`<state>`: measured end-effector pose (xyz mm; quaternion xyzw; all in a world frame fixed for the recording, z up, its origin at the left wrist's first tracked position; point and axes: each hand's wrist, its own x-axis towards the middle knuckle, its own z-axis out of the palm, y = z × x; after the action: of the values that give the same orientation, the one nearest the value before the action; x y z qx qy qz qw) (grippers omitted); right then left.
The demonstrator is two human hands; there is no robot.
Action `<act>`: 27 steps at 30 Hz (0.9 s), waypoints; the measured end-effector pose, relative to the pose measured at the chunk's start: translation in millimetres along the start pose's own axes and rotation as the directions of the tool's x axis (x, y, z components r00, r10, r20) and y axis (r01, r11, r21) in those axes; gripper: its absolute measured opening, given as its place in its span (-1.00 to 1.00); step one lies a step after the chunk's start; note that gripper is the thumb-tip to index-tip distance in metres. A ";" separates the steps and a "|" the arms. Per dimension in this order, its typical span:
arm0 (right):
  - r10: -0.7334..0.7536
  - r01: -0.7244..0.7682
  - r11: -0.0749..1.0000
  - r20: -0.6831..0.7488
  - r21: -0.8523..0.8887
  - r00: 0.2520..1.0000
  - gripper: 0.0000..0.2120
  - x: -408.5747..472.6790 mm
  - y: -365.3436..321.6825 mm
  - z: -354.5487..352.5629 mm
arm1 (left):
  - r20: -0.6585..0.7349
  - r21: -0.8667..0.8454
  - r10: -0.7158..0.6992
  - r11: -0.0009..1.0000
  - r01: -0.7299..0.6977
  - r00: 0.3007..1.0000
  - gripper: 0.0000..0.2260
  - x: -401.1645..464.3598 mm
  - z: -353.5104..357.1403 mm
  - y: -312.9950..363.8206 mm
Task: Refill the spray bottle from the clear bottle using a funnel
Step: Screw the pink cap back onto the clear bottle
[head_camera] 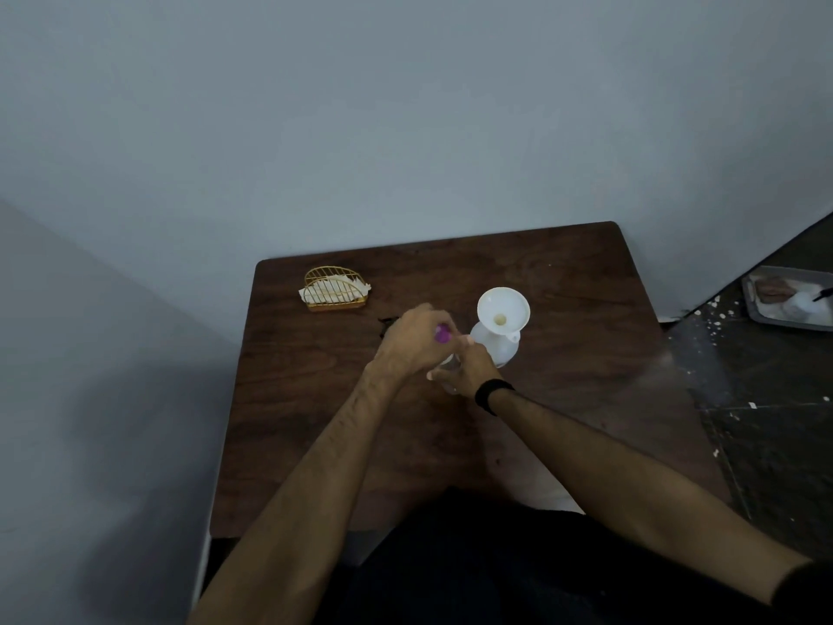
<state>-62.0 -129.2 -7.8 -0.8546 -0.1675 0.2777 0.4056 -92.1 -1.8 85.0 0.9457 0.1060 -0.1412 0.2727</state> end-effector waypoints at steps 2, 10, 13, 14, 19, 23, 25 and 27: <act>0.018 -0.018 1.000 -0.006 -0.005 1.000 -0.59 -0.1 0.0 0.9 | -0.024 -0.048 0.117 0.992 -0.118 0.993 -0.68 -1.8 4.1 2.2; -0.052 0.052 0.998 -0.011 0.021 0.999 -0.45 -1.0 -3.3 1.3 | -0.086 0.108 -0.231 0.965 0.240 0.969 -0.62 -1.0 -7.4 -3.2; -0.046 0.047 0.999 -0.014 0.010 0.999 -0.42 -1.1 -2.7 3.2 | 0.053 0.040 -0.040 0.998 0.038 0.998 -0.54 -0.8 -12.6 -4.7; -0.049 0.049 0.999 -0.015 0.014 0.999 -0.42 -0.8 -3.1 3.4 | 0.059 0.020 -0.006 1.000 0.005 0.998 -0.43 -1.0 -12.7 -4.1; -0.053 0.053 0.998 0.002 0.023 0.999 -0.48 1.0 -4.8 0.1 | -0.117 0.046 -0.274 0.959 0.280 0.955 -0.42 1.5 -4.9 -4.5; -0.053 0.053 0.998 0.001 0.021 0.999 -0.45 1.7 -3.9 1.1 | -0.063 0.003 -0.199 0.980 0.200 0.978 -0.60 3.0 -0.6 -8.3; -0.042 0.042 0.999 0.013 0.018 0.999 -0.42 2.0 -4.6 1.2 | 0.028 0.055 -0.100 0.994 0.099 0.995 -0.57 6.1 -5.8 -7.9; -0.033 0.032 0.999 0.016 0.018 0.999 -0.40 2.8 -3.8 1.6 | 0.097 0.099 -0.012 0.995 0.002 0.995 -0.51 9.2 -9.7 -9.1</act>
<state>-61.0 -124.5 -6.5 -0.8459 -0.1823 0.2794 0.4161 -84.0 12.2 85.5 0.9497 0.0888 -0.1930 0.2299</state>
